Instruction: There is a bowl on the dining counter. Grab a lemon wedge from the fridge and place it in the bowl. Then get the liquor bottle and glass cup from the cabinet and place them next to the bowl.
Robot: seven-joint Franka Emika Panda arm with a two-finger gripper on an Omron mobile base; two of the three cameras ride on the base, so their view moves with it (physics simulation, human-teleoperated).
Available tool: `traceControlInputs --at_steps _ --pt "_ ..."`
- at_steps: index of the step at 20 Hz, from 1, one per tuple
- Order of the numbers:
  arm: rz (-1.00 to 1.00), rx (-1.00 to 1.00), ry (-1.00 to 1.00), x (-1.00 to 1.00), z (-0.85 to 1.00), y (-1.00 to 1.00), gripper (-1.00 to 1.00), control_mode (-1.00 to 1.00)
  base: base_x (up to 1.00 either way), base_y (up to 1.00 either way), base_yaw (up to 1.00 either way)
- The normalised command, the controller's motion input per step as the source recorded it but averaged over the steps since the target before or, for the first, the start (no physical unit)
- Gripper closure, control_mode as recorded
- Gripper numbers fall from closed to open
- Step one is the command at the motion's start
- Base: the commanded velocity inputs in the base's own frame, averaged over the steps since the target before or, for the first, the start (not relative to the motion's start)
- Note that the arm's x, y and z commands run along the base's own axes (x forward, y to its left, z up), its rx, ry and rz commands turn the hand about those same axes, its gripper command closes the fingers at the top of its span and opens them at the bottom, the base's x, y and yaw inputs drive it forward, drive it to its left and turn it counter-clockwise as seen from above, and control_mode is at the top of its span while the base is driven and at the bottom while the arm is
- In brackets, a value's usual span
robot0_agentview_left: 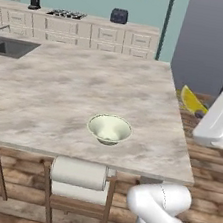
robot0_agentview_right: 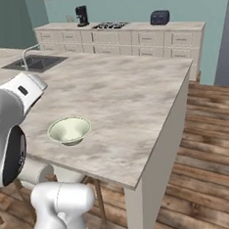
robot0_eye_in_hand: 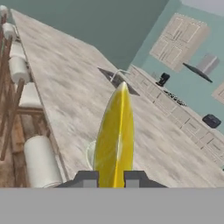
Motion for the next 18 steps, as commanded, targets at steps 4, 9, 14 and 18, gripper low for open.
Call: traceControlInputs --at_steps 4,9,14,18 --pt "-0.21 0.0 0.23 0.97 0.0 0.1 1.0 -1.0 0.0 0.0 0.0" --pt "-0.15 -0.02 0.39 0.83 -0.17 0.23 1.0 -1.0 0.0 0.0 0.0" --pt "-0.02 0.0 0.34 0.5 -0.43 0.02 1.0 -1.0 0.0 0.0 0.0" --pt "0.0 0.0 0.22 0.41 -0.53 0.02 1.0 -1.0 0.0 0.0 0.0"
